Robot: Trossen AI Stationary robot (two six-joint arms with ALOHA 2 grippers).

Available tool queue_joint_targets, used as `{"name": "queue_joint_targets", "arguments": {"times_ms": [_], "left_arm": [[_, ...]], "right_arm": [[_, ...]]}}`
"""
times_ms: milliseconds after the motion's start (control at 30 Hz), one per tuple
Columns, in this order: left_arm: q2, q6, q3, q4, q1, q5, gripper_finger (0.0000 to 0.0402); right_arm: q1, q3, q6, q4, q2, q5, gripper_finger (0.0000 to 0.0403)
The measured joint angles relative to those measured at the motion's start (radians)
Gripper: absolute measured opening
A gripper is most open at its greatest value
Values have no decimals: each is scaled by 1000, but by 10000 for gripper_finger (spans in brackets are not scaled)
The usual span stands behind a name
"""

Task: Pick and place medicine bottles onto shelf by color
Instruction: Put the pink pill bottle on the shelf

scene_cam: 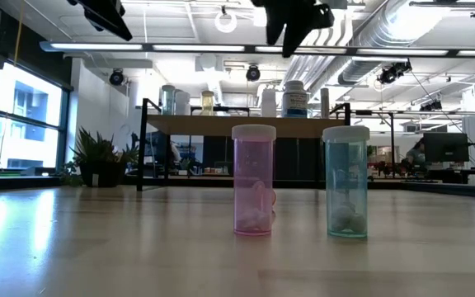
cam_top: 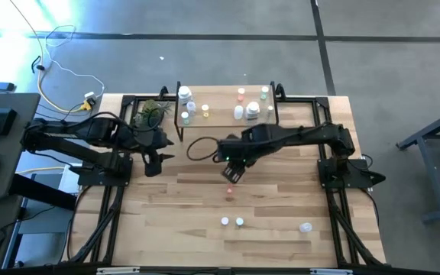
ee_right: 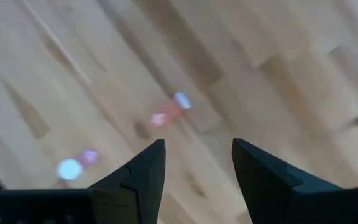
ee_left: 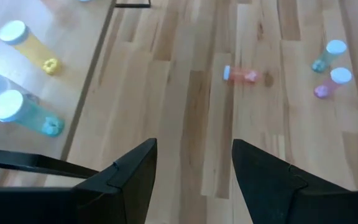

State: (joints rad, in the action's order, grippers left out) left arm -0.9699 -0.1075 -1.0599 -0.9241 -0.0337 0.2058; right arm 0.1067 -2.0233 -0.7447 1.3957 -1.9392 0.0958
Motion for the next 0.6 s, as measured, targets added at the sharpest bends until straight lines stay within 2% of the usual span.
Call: {"name": "queue_joint_targets", "arguments": {"times_ms": [333, 600], "left_arm": [[0, -36, 0, 0, 49, 0, 200], [0, -58, 0, 0, 78, -1, 200]], "right_arm": [[44, 135, -207, -198, 0, -28, 177], [45, 222, -282, -346, 0, 2, 184]]}}
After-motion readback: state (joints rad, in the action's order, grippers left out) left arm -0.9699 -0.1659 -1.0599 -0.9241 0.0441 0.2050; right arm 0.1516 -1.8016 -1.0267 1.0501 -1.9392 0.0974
